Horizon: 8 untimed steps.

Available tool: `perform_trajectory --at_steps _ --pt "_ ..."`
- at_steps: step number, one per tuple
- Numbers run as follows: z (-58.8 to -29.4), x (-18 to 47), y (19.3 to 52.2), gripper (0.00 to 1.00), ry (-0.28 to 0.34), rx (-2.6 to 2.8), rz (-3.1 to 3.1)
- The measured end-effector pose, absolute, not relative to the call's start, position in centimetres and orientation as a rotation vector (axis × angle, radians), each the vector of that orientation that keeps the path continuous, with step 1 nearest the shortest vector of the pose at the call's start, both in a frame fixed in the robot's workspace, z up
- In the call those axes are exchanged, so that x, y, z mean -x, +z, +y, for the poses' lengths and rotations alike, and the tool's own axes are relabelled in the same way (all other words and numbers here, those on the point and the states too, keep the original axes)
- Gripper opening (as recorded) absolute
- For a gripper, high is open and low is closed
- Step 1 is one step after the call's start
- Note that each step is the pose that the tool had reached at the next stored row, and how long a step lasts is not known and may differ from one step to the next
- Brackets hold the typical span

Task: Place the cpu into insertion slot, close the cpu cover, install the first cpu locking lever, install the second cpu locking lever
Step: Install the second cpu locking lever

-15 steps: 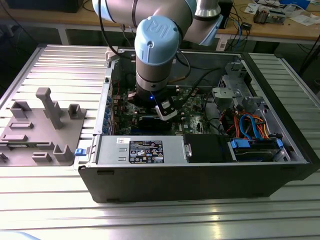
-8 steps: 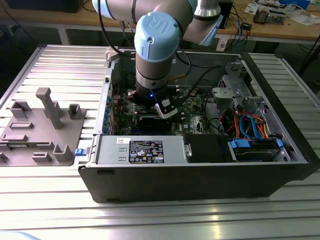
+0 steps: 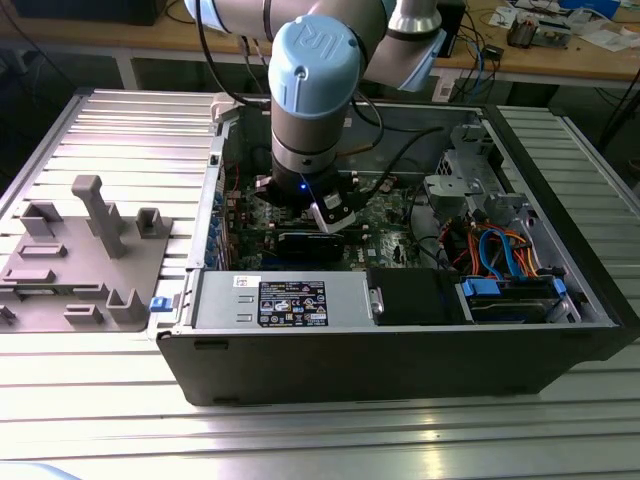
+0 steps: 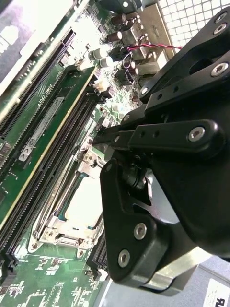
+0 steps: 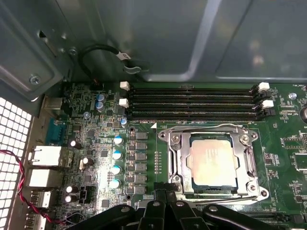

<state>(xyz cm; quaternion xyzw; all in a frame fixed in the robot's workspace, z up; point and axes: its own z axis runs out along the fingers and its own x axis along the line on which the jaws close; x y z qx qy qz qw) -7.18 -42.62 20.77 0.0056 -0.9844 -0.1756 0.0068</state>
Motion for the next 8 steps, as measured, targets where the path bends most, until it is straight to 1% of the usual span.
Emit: perform_trajectory --at_steps 8 --pt "-42.63 7.18 20.77 0.11 -0.555 -0.017 -3.078"
